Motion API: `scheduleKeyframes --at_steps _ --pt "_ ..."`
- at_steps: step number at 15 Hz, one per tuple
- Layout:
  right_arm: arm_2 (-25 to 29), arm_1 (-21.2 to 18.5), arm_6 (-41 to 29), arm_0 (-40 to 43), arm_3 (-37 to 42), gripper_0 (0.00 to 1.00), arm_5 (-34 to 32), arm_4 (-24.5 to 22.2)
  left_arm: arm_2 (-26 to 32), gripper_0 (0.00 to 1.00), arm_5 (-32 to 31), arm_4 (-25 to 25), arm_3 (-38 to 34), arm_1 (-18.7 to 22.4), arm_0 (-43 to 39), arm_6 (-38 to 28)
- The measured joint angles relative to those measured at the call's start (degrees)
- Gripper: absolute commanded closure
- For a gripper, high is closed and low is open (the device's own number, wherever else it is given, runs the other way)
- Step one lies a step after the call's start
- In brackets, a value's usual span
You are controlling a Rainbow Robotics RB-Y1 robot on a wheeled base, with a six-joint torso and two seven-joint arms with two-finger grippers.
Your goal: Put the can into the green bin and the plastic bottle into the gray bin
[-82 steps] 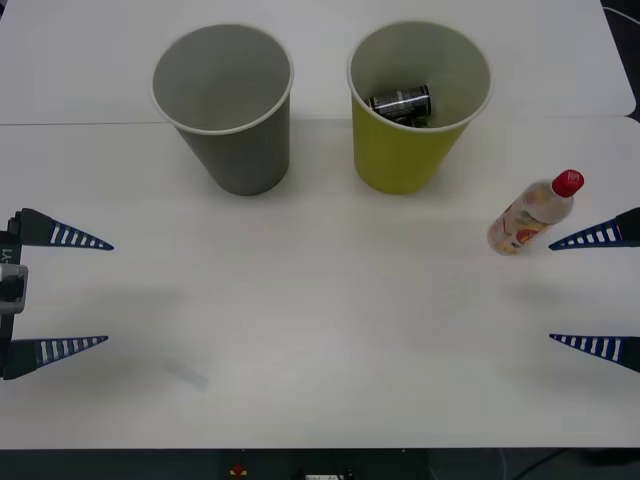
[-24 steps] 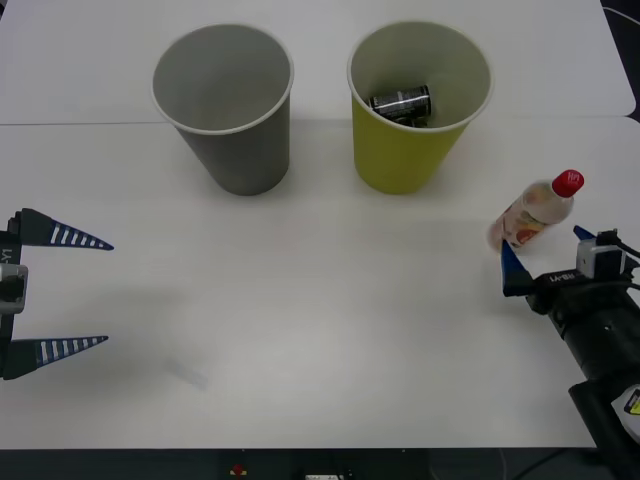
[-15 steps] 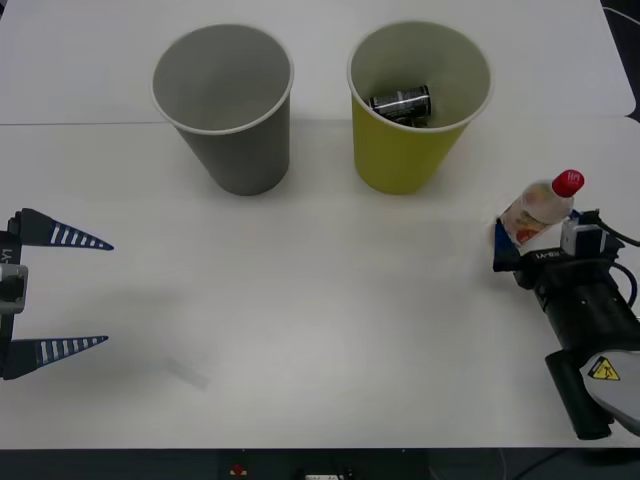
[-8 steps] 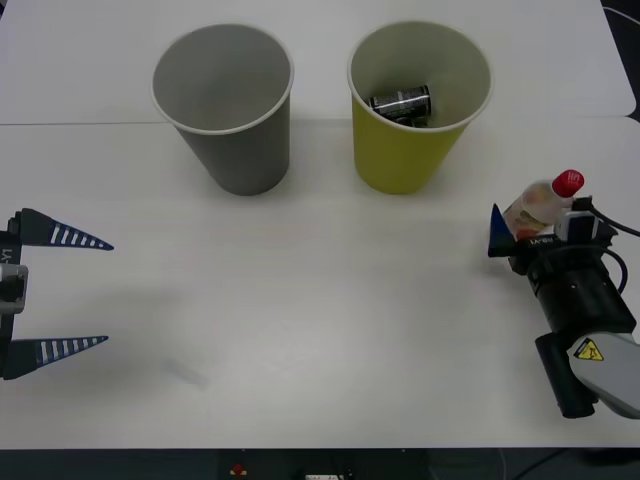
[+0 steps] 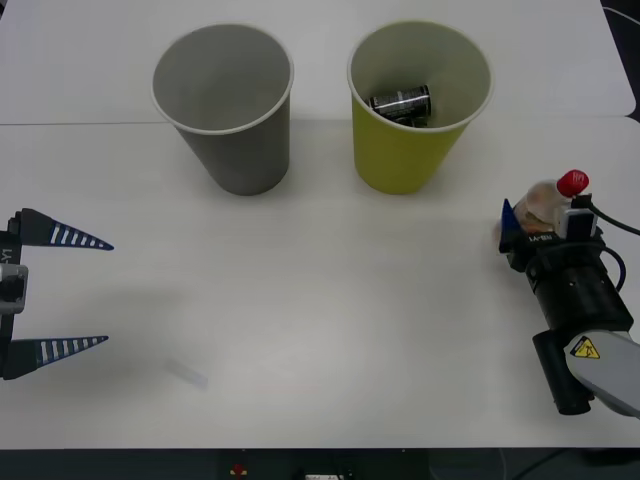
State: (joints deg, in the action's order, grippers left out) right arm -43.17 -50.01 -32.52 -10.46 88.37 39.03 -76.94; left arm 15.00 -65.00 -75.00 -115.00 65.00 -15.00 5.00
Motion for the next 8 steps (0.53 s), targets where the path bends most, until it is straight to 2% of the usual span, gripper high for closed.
scheduleKeyframes --at_steps 8 --pt "0.01 -1.08 -0.25 0.28 1.04 1.00 0.00 -0.56 0.00 0.00 0.00 0.00 0.00 0.00 0.00 0.00"
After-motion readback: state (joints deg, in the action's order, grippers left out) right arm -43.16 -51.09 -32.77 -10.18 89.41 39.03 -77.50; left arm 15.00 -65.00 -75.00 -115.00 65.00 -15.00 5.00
